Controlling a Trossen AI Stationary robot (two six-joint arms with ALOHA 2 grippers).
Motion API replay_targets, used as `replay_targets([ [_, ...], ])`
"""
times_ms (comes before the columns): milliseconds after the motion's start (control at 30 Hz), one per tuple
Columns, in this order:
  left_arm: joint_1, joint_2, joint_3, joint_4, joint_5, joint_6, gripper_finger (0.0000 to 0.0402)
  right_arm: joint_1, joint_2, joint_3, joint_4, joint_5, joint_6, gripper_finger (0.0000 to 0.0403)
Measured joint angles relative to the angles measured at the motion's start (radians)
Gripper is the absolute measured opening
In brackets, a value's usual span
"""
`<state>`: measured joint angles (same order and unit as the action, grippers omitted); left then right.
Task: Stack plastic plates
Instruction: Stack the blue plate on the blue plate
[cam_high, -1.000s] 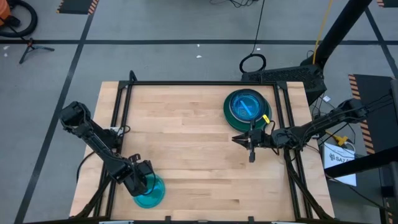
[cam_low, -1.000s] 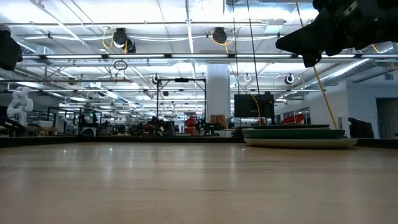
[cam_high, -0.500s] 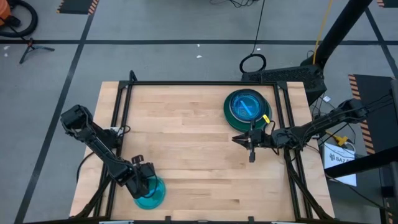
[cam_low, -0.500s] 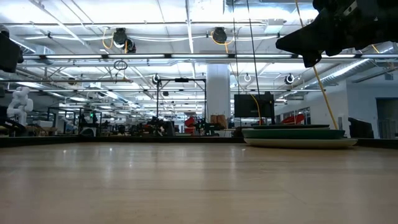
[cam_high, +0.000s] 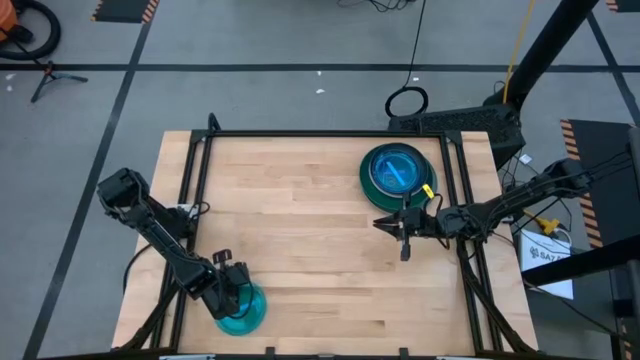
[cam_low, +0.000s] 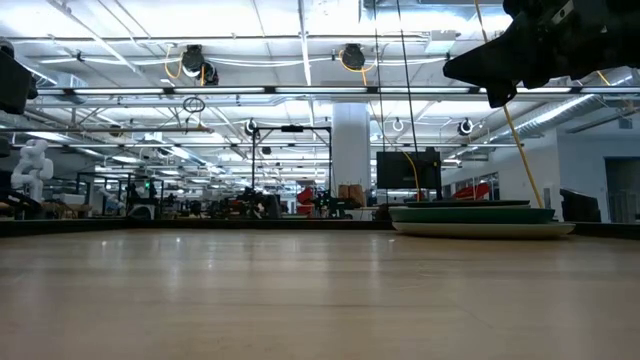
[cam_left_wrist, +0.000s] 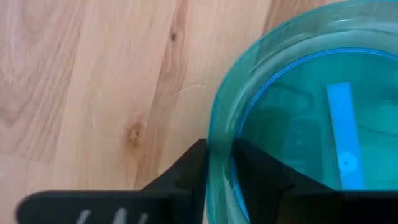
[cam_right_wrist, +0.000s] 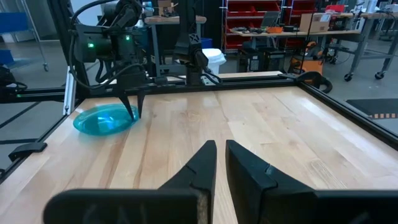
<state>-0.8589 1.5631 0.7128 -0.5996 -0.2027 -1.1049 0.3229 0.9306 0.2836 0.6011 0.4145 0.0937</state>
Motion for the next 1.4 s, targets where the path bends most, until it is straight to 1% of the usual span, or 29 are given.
replay_targets([
  [167, 0.0, -0.008, -0.002, -0.006, -0.003, -0.021, 0.0045, 0.0, 0.0, 0.0, 0.0, 0.0, 0.0, 0.0029],
  [267, 0.0, -0.031, -0.002, -0.007, -0.004, -0.023, 0.0033, 0.0, 0.0, 0.0, 0.0, 0.001, 0.002, 0.0029],
  [600, 0.0, -0.105, -0.007, -0.057, -0.004, -0.031, 0.003, 0.0, 0.0, 0.0, 0.0, 0.003, 0.005, 0.0029],
  [800, 0.023, -0.136, -0.006, -0.053, -0.009, -0.026, 0.003, -0.001, 0.0, 0.0, 0.0, 0.003, 0.049, 0.0029],
  [900, 0.062, -0.165, -0.005, -0.053, -0.041, -0.024, 0.003, -0.001, 0.0, 0.0, 0.014, 0.009, 0.074, 0.0029],
  [967, 0.101, -0.189, -0.004, -0.046, -0.098, -0.014, 0.003, -0.001, 0.009, 0.0, 0.038, 0.03, 0.078, 0.0029],
  [1033, 0.152, -0.209, -0.004, -0.015, -0.164, 0.023, 0.003, -0.003, 0.024, 0.0, 0.059, 0.034, 0.078, 0.0029],
  [1100, 0.211, -0.221, -0.004, 0.036, -0.209, 0.093, 0.003, -0.01, 0.051, 0.0, 0.095, 0.034, 0.078, 0.0029],
  [1267, 0.38, -0.222, -0.003, 0.217, -0.238, 0.372, 0.003, -0.031, 0.12, 0.014, 0.141, 0.034, 0.078, 0.0029],
  [1400, 0.51, -0.222, -0.002, 0.418, -0.282, 0.593, 0.003, -0.035, 0.18, 0.094, 0.121, 0.032, 0.067, 0.0029],
])
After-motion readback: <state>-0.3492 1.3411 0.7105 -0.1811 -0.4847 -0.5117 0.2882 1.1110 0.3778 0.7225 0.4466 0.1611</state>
